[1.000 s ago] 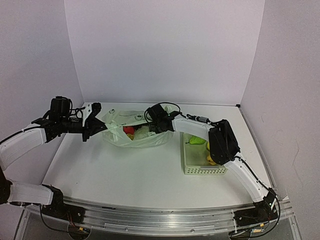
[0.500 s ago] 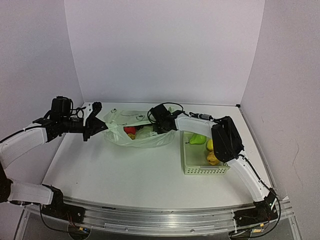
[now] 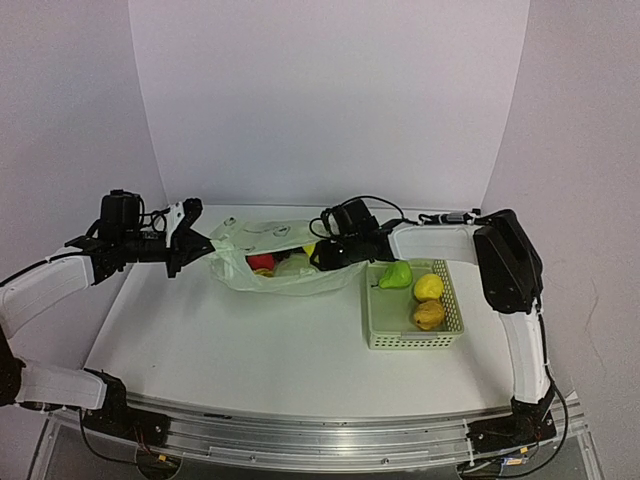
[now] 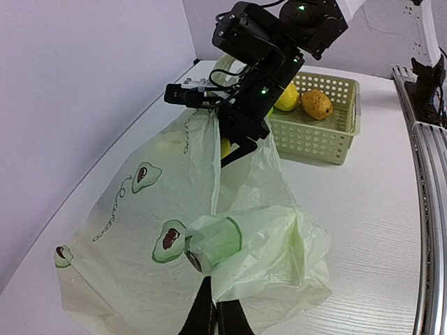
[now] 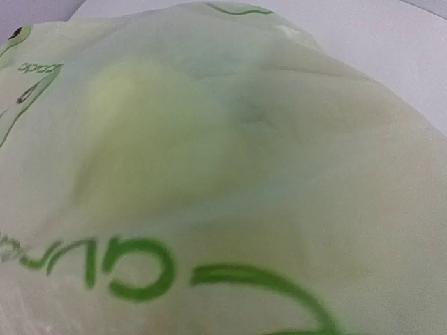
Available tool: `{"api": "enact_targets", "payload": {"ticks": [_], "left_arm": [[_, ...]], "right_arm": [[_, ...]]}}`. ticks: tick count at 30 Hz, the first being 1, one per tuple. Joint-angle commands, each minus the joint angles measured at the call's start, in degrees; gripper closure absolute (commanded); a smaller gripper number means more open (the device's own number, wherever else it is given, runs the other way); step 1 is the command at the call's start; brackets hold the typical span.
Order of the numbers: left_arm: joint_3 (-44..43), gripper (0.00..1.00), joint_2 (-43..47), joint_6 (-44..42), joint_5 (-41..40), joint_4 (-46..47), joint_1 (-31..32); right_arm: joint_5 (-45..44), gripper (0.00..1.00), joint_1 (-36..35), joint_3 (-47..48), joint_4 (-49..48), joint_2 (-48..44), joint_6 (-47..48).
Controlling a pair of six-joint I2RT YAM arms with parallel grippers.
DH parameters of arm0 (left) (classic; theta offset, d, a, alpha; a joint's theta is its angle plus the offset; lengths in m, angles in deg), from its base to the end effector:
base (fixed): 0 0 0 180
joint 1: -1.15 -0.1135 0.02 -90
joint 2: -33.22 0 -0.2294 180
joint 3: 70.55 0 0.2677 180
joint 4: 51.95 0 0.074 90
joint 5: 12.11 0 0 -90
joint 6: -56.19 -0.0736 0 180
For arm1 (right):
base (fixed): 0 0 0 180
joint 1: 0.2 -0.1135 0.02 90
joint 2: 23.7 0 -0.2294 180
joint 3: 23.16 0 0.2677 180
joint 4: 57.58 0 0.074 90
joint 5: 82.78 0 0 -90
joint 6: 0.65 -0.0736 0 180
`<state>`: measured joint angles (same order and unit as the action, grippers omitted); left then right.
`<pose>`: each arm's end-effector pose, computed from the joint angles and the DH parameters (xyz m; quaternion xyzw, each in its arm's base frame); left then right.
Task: Untie the knot of the plastic bag and take out the fruit
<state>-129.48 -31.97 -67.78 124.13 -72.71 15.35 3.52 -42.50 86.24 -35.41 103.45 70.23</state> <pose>0.2789 -0.1254 0.2358 0.5073 0.6323 -0.2474 0.5307 0.3927 0.3509 0.1201 -0.1685 0.8898 0.1909 0.3786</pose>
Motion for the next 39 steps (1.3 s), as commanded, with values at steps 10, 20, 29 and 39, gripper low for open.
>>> {"api": "enact_targets", "payload": {"ticks": [10, 20, 29, 39], "left_arm": [[0.1, 1.00, 0.3, 6.5, -4.3, 7.6, -0.2], [-0.1, 1.00, -0.4, 7.3, -5.2, 10.2, -0.2], [0.3, 1.00, -0.3, 7.8, -4.3, 10.9, -0.2], [1.0, 1.00, -0.3, 7.8, -2.4, 12.2, -0.2]], "right_arm": [[26.1, 0.94, -1.2, -6.2, -5.2, -10.7, 9.4], [34.9, 0.95, -3.1, -6.4, -1.0, -17.7, 4.7], [12.3, 0.94, 1.4, -23.6, 12.7, -34.2, -3.0], [-4.4, 0.75, 2.6, -27.7, 34.0, -35.7, -14.0]]}}
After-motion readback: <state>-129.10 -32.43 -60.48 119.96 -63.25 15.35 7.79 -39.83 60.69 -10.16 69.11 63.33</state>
